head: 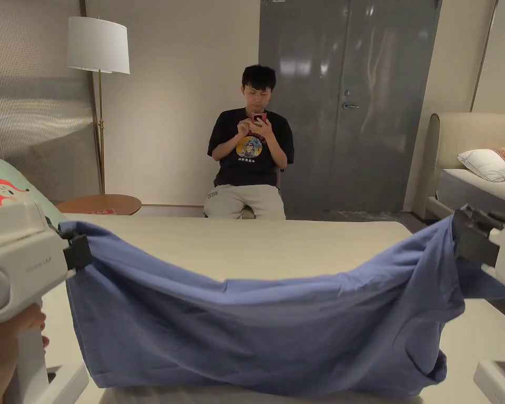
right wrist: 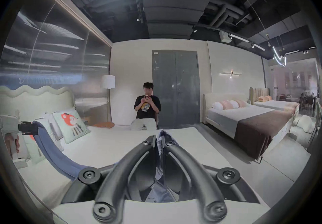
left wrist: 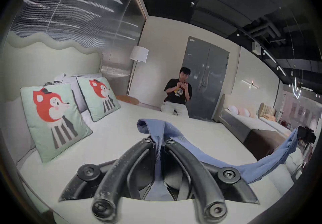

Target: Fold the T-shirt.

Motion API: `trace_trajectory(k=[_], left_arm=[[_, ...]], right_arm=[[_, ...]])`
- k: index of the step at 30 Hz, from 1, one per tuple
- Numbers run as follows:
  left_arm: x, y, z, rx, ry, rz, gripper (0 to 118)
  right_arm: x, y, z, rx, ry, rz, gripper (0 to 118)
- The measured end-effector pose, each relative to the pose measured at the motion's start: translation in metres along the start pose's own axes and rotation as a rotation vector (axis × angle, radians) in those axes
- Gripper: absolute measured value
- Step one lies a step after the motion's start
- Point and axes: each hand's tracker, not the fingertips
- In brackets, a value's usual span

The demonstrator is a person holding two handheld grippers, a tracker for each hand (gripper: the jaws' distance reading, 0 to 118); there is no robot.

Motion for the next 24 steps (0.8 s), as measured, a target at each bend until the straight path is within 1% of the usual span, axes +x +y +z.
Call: trace_trajectory(k=[3, 9, 12, 15, 17, 18, 21, 22, 24], left_arm=[[0.0, -0.033, 0.049, -0.04, -0.001, -0.028, 0], [-0.02, -0.099, 0.126, -0.13, 0.019, -0.038, 0], [-0.033, -0.132, 0.158, -0.192, 0.035, -0.028, 0], [-0.046, -0.16, 0.179, -0.259, 0.067, -0.023, 0], [-0.057, -0.179, 0.185, -0.297, 0.074, -0.011, 0], [-0.062, -0.191, 0.188, -0.334, 0.08, -0.006, 0], [-0.069, -0.217, 0.195, -0.42, 0.092, -0.003, 0], [-0.07, -0.226, 0.196, -0.444, 0.1, -0.008, 0], [-0.075, -0.244, 0.196, -0.488, 0.112, -0.008, 0]], right_arm=[[-0.006, -0.025, 0.04, -0.042, 0.017, 0.025, 5], [-0.009, -0.079, 0.119, -0.14, 0.04, 0.001, 5], [-0.016, -0.099, 0.163, -0.19, 0.048, 0.026, 5], [-0.018, -0.123, 0.191, -0.278, 0.064, 0.036, 5], [-0.022, -0.141, 0.206, -0.334, 0.057, 0.047, 5], [-0.017, -0.155, 0.21, -0.375, 0.059, 0.046, 5], [-0.018, -0.184, 0.218, -0.488, 0.052, 0.017, 5], [-0.01, -0.193, 0.217, -0.524, 0.045, 0.007, 5], [-0.01, -0.212, 0.217, -0.588, 0.031, 0.007, 5]])
